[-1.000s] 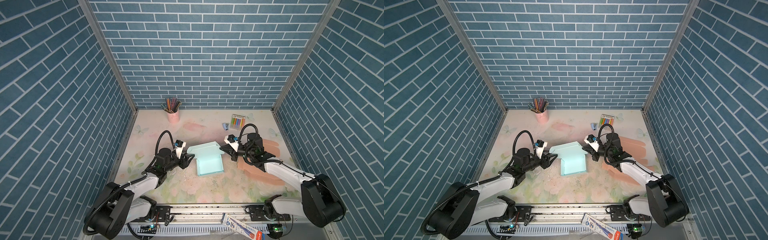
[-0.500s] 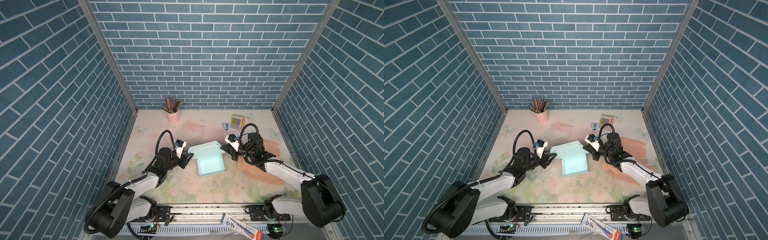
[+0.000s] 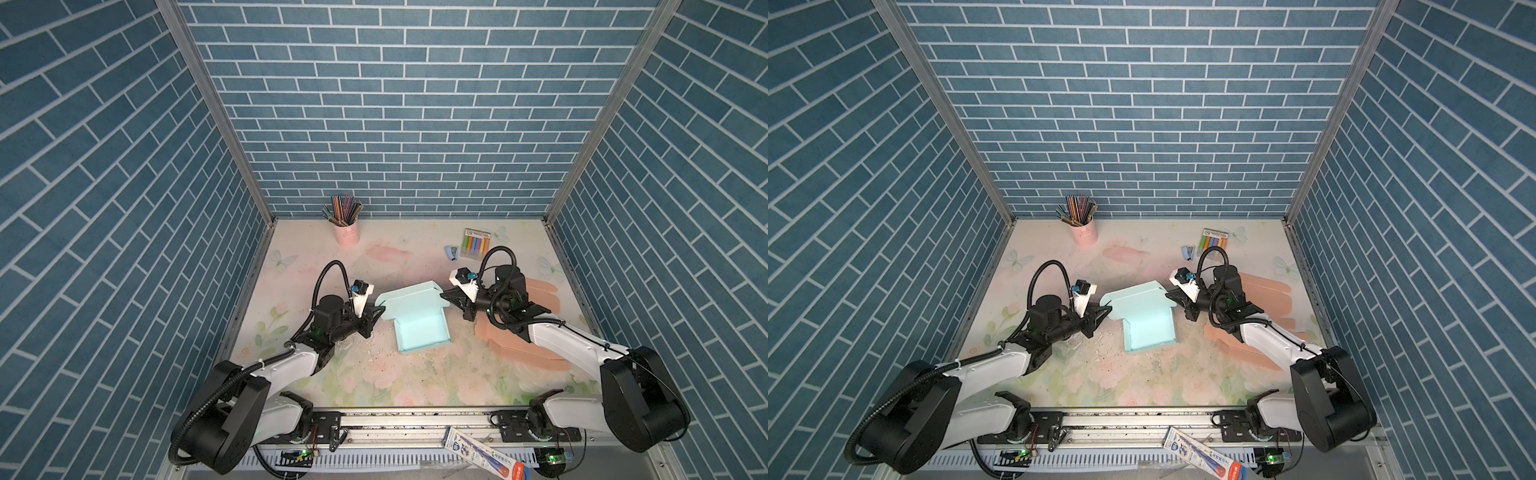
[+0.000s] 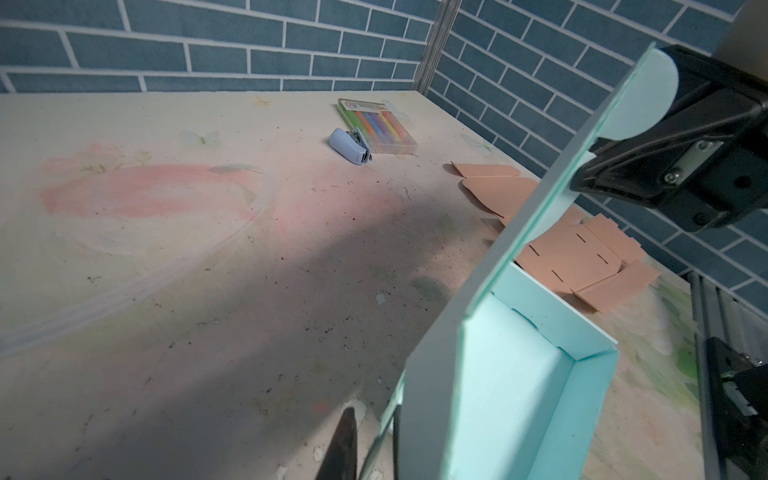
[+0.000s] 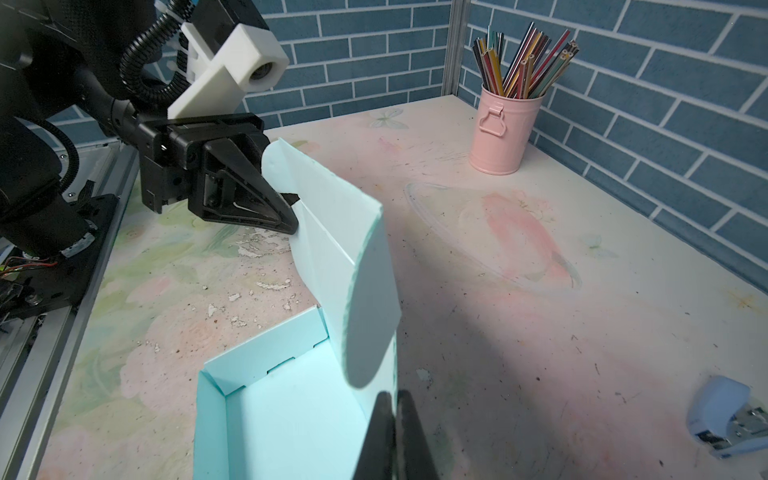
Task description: Fold the paper box
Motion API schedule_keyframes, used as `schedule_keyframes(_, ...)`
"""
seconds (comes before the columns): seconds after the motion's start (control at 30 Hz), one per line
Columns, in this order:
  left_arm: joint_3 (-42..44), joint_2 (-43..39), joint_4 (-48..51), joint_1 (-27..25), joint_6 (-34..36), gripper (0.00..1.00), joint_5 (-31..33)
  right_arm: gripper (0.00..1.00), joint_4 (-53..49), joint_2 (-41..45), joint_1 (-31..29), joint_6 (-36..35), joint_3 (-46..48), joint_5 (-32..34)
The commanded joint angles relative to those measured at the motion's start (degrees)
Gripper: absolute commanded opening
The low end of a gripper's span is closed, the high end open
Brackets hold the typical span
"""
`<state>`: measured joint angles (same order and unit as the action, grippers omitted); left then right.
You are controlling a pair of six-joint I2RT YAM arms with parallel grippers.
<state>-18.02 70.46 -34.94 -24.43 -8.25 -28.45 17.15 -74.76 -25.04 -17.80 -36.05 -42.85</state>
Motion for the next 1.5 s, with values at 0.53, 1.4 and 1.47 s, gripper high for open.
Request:
schedule_keyframes(0.53, -4.43, -6.55, 4.31, -8.12, -2.59, 0.02, 13.34, 0.0, 11.21, 0.79, -0.85, 13.65, 2.81, 7.08)
schedule_keyframes(1.4, -4.13, -0.68, -3.1, -12.92, -2.19, 0.01, 27.11, 0.22, 19.65, -4.15, -14.3, 25.31, 4.76, 27.26)
schedule_keyframes(1.47, -3.89, 0.72, -4.79, -12.9, -1.41, 0.01, 27.25, 0.22, 19.26, -4.06, -14.3, 25.12, 5.04, 28.26)
